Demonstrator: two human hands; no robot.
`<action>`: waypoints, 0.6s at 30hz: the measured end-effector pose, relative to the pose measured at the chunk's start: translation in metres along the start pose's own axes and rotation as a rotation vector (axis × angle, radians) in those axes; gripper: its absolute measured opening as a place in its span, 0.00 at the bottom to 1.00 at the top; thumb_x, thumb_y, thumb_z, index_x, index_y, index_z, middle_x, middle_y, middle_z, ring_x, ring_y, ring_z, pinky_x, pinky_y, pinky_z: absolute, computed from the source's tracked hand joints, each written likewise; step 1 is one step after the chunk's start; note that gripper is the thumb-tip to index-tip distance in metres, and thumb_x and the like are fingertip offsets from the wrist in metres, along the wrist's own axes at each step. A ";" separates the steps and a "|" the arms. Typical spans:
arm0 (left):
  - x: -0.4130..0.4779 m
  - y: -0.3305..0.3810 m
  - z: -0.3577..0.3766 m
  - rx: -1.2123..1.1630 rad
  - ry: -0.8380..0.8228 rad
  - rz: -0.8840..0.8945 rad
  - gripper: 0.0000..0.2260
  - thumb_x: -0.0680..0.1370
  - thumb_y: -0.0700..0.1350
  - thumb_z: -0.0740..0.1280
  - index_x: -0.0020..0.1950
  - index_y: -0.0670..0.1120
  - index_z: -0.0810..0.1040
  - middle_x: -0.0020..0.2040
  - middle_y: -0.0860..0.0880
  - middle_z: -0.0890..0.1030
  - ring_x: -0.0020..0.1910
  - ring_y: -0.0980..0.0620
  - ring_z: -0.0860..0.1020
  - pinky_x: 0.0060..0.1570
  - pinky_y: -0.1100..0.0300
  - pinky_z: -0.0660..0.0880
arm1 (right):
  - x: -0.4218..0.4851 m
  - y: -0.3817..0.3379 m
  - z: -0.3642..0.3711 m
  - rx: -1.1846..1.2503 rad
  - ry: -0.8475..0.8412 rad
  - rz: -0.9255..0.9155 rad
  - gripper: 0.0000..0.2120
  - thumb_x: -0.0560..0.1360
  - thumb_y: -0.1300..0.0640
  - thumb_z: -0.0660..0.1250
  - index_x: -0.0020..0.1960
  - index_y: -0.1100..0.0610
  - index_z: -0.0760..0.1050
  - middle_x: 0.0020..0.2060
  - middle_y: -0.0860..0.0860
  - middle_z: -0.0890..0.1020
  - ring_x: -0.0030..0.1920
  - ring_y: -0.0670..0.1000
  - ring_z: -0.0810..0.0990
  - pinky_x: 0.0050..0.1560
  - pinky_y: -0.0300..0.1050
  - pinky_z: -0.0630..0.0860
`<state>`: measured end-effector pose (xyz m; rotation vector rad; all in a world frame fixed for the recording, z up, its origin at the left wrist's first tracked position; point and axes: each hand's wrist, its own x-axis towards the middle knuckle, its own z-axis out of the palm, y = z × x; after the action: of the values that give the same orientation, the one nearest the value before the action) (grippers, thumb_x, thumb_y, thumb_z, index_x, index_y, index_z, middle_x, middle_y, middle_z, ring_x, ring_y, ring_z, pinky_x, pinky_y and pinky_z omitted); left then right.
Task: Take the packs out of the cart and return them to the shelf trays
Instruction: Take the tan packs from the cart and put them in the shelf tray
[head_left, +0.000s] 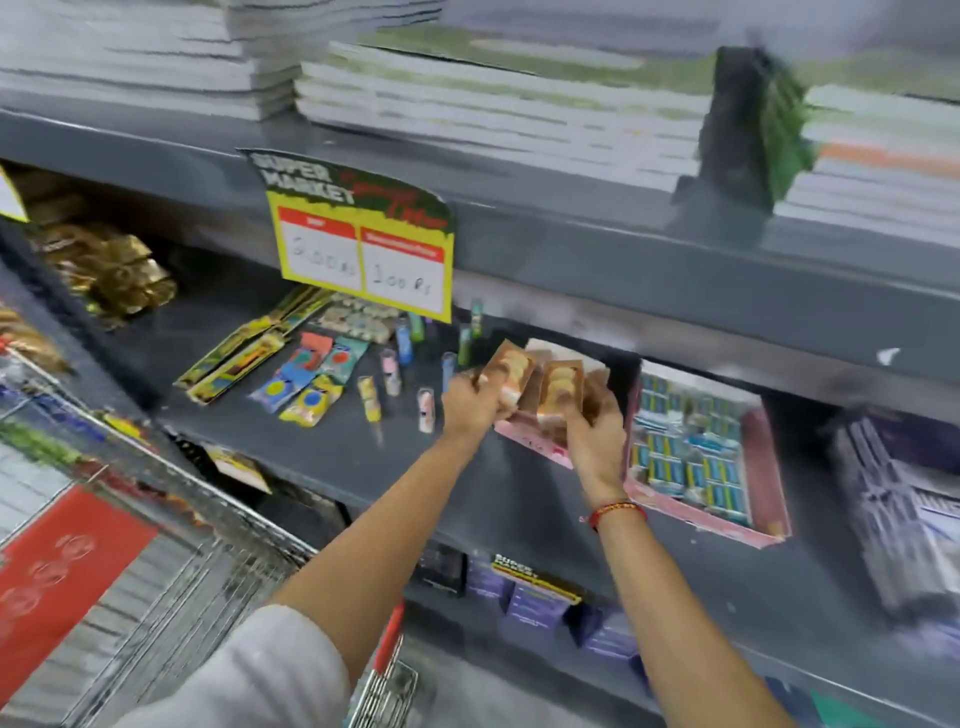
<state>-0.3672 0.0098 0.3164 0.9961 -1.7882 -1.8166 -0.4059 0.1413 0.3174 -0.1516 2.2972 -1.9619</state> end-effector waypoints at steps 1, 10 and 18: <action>0.002 0.001 0.007 0.041 -0.015 -0.006 0.09 0.73 0.49 0.69 0.41 0.43 0.79 0.44 0.38 0.81 0.50 0.38 0.82 0.52 0.45 0.80 | 0.002 0.002 0.000 -0.063 0.010 -0.006 0.20 0.76 0.56 0.66 0.66 0.59 0.70 0.58 0.57 0.80 0.58 0.55 0.78 0.60 0.45 0.71; 0.018 0.008 0.031 0.674 -0.179 0.160 0.16 0.80 0.46 0.59 0.56 0.36 0.79 0.56 0.33 0.80 0.58 0.35 0.77 0.55 0.51 0.72 | 0.013 0.009 0.002 -0.546 -0.130 -0.123 0.27 0.77 0.65 0.60 0.74 0.56 0.57 0.63 0.65 0.71 0.61 0.63 0.73 0.64 0.51 0.69; 0.018 0.002 0.021 1.146 -0.236 0.454 0.13 0.79 0.43 0.61 0.56 0.36 0.79 0.61 0.39 0.71 0.55 0.36 0.78 0.57 0.47 0.74 | 0.033 0.033 -0.002 -0.659 -0.209 -0.204 0.34 0.75 0.61 0.65 0.75 0.53 0.52 0.72 0.60 0.62 0.60 0.61 0.74 0.59 0.41 0.76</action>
<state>-0.3948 0.0107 0.3131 0.5780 -2.9570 -0.5514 -0.4385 0.1437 0.2844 -0.6317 2.7612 -1.1019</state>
